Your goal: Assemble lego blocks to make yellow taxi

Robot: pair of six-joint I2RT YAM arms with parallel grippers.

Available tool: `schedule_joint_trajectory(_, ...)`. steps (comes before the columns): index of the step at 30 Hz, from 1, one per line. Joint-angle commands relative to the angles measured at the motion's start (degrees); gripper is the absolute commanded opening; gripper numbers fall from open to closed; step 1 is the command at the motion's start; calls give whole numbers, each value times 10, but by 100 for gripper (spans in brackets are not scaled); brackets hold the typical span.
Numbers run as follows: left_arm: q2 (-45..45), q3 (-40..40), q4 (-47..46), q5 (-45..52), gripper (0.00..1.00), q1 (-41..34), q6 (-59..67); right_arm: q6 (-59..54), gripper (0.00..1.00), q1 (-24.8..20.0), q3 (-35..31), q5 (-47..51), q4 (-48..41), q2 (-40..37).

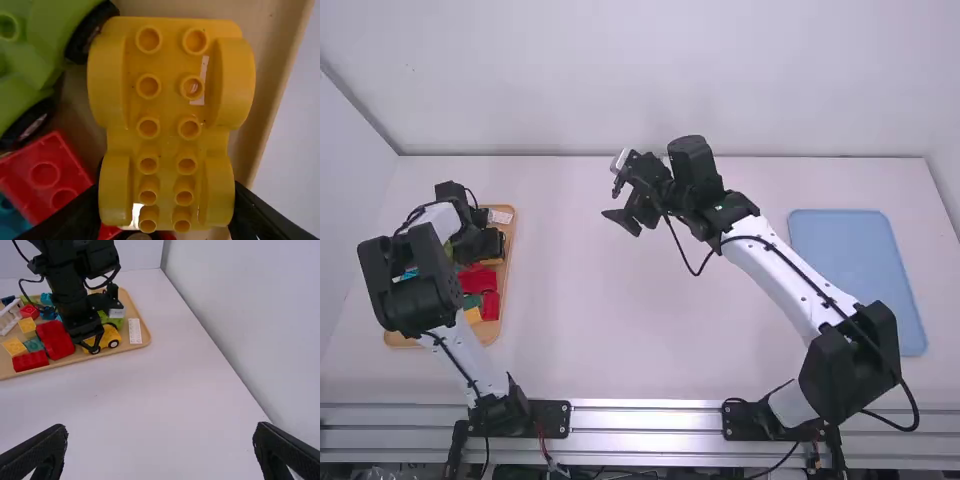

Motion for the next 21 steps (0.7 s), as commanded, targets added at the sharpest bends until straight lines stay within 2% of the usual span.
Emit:
schedule_joint_trajectory(1, 2, -17, 0, -4, 63, 0, 10, 3, 99, -1, 21, 0, -3, 5)
schedule_joint_trajectory(14, 2, -18, 22, -4, 57, 0, 31, 1, 99, -2, 21, 12, -14, 4)
schedule_joint_trajectory(21, 2, -5, 11, -5, 46, -1, 10, -5, 99, -17, 21, 12, -24, 4)
